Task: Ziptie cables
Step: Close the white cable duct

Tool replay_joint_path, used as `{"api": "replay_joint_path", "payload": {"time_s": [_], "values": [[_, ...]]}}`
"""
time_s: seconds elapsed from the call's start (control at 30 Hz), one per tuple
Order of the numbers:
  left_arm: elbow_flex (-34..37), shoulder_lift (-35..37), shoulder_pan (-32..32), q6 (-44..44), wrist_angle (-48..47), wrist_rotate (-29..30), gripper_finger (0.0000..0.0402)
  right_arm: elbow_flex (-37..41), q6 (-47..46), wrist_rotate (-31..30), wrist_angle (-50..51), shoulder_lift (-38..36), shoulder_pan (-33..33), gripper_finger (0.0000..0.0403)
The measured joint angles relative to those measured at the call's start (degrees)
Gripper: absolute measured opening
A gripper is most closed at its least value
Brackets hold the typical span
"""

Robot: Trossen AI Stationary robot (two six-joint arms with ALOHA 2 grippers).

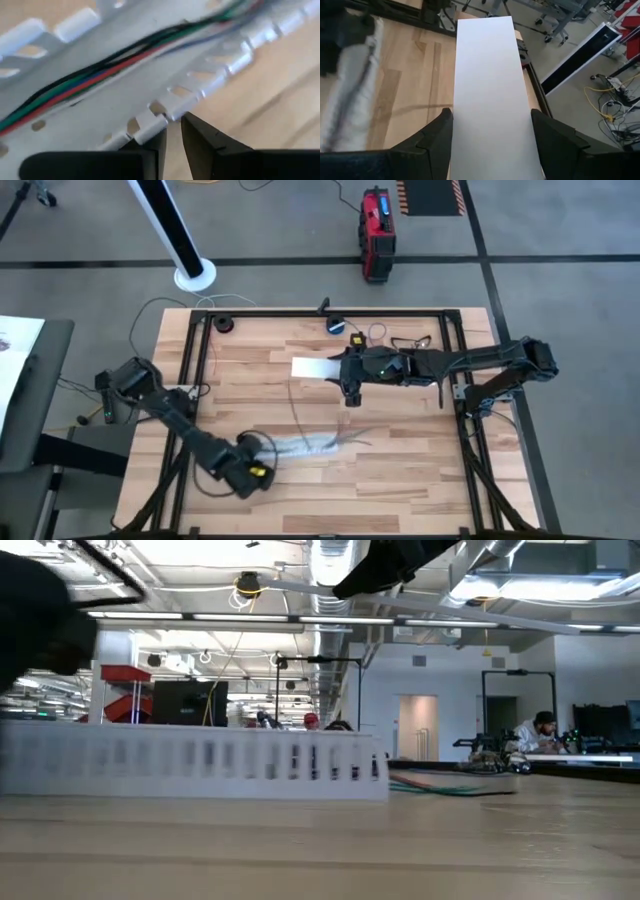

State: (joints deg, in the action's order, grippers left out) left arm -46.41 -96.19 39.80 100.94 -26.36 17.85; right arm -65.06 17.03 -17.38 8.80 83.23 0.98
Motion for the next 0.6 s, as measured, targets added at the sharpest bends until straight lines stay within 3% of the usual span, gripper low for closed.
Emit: {"api": "replay_joint_path", "payload": {"time_s": [0.13,0.3,0.6], "values": [[-1.8,-0.3,-5.2,-6.0,3.5,4.4,0.0056,0.0,-2.7,0.5,0.7,0.0,1.2,0.0222],[-6.0,1.4,-7.4,-11.6,1.6,3.6,0.0056,0.0,-8.5,1.0,6.4,0.0,4.0,0.0222],[-9.5,16.4,-6.1,-18.0,-10.4,8.2,0.0056,0.0,-12.5,1.0,14.7,0.0,8.3,0.0222]]}}
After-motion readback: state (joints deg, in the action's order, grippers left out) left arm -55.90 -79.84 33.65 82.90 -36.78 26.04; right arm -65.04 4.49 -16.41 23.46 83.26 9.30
